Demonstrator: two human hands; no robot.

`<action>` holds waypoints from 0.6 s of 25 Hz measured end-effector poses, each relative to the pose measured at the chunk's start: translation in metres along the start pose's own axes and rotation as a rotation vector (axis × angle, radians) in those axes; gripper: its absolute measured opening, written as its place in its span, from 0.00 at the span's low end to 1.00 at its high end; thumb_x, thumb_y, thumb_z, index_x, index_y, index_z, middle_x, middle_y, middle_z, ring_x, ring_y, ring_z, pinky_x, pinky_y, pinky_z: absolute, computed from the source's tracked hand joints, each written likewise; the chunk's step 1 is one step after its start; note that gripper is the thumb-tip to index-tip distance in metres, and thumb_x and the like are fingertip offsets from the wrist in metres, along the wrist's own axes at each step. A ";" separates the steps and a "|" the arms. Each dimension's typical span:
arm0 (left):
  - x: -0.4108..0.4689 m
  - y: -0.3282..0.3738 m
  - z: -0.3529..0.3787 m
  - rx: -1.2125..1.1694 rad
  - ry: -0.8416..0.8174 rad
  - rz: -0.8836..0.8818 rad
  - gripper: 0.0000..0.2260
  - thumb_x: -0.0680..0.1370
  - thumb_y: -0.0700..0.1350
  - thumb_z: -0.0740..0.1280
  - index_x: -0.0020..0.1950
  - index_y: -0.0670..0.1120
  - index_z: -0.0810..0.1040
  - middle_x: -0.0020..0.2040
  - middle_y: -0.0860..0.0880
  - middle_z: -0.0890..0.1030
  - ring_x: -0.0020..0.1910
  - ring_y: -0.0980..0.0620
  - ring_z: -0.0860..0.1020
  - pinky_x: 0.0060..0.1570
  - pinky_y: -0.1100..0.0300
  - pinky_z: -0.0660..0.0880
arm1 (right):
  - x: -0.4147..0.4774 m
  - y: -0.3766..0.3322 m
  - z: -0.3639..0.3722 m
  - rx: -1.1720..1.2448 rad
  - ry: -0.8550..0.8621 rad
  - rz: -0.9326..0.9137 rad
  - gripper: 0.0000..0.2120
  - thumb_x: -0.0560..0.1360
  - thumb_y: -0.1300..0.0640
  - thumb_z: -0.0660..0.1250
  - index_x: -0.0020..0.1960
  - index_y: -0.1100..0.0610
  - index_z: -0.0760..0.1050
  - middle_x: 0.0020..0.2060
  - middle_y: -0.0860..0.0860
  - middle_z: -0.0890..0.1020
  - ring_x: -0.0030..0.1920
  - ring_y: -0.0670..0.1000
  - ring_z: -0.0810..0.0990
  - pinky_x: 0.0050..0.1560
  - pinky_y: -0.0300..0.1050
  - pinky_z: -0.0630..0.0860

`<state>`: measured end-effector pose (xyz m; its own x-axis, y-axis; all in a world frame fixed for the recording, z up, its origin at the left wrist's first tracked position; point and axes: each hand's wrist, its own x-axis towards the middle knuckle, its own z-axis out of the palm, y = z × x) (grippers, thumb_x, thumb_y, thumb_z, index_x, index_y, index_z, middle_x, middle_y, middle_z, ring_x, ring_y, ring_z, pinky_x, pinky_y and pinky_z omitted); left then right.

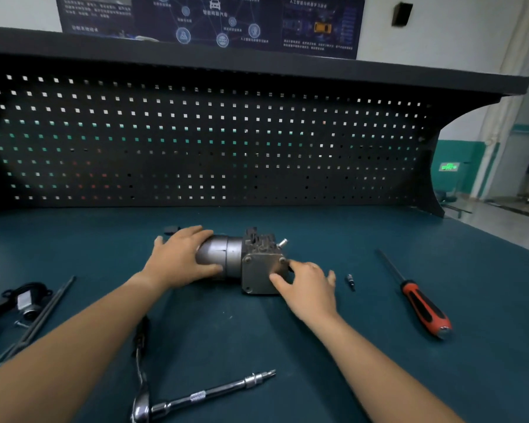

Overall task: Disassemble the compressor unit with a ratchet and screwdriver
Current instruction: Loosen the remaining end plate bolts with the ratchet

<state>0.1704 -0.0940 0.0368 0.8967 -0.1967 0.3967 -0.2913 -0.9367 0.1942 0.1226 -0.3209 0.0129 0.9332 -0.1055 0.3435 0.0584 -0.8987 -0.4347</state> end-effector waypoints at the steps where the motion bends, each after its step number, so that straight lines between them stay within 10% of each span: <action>1: -0.010 -0.004 -0.002 -0.157 0.143 -0.026 0.29 0.71 0.57 0.71 0.69 0.49 0.69 0.69 0.50 0.69 0.70 0.51 0.66 0.67 0.46 0.62 | -0.002 0.003 -0.009 -0.067 -0.052 -0.031 0.17 0.76 0.43 0.61 0.59 0.52 0.76 0.56 0.51 0.79 0.62 0.52 0.73 0.66 0.51 0.61; 4: -0.049 -0.018 -0.022 -0.253 0.344 -0.175 0.13 0.72 0.56 0.69 0.49 0.48 0.78 0.46 0.52 0.77 0.50 0.48 0.77 0.45 0.57 0.70 | -0.022 0.002 -0.036 -0.089 -0.175 -0.100 0.15 0.74 0.44 0.63 0.54 0.52 0.78 0.51 0.50 0.81 0.53 0.54 0.78 0.48 0.43 0.72; 10: -0.096 -0.023 -0.035 0.003 -0.274 -0.501 0.23 0.67 0.65 0.69 0.34 0.44 0.74 0.25 0.51 0.79 0.26 0.54 0.77 0.27 0.63 0.71 | -0.089 -0.046 -0.035 -0.290 -0.501 -0.607 0.14 0.73 0.43 0.63 0.49 0.52 0.77 0.42 0.53 0.77 0.46 0.57 0.74 0.39 0.44 0.63; 15: -0.109 -0.026 -0.030 -0.499 -0.151 -0.678 0.12 0.73 0.44 0.67 0.32 0.40 0.74 0.20 0.48 0.76 0.17 0.54 0.72 0.19 0.67 0.68 | -0.096 -0.050 -0.021 -0.278 0.006 -0.777 0.09 0.79 0.54 0.59 0.50 0.57 0.75 0.43 0.54 0.82 0.43 0.58 0.79 0.32 0.45 0.65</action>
<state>0.0706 -0.0392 0.0159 0.9545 0.2910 -0.0650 0.2437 -0.6356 0.7326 0.0229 -0.2746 0.0193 0.6605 0.5884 0.4663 0.5961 -0.7886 0.1508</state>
